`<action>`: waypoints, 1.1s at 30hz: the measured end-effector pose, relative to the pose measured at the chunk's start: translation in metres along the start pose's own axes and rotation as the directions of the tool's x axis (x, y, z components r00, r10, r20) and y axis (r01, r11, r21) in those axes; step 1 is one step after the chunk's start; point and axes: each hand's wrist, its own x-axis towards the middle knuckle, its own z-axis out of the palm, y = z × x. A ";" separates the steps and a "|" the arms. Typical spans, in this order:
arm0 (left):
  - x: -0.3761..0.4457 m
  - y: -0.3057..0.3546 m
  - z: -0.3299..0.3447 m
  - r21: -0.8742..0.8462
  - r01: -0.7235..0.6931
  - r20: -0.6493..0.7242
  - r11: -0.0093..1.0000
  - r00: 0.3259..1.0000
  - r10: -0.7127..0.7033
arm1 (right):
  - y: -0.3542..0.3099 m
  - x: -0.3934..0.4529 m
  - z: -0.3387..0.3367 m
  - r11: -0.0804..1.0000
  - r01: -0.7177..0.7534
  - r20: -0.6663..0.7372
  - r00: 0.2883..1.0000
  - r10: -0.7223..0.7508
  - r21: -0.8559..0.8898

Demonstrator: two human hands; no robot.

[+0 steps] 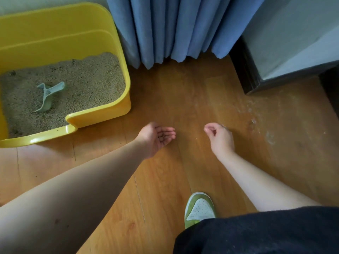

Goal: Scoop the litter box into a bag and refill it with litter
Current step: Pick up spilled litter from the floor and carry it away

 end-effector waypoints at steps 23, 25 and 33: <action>0.000 -0.014 0.000 0.031 0.028 0.008 0.999 1.000 -0.028 | 0.002 -0.005 0.028 0.964 0.140 0.088 0.989 -0.122 -0.228; 0.000 -0.014 0.002 0.036 0.026 0.006 0.999 1.000 -0.026 | 0.003 -0.004 0.028 0.962 0.143 0.098 0.988 -0.124 -0.231; -0.002 -0.015 0.002 0.048 0.020 0.006 0.999 1.000 -0.020 | 0.003 -0.007 0.023 0.981 0.112 0.055 0.993 -0.105 -0.158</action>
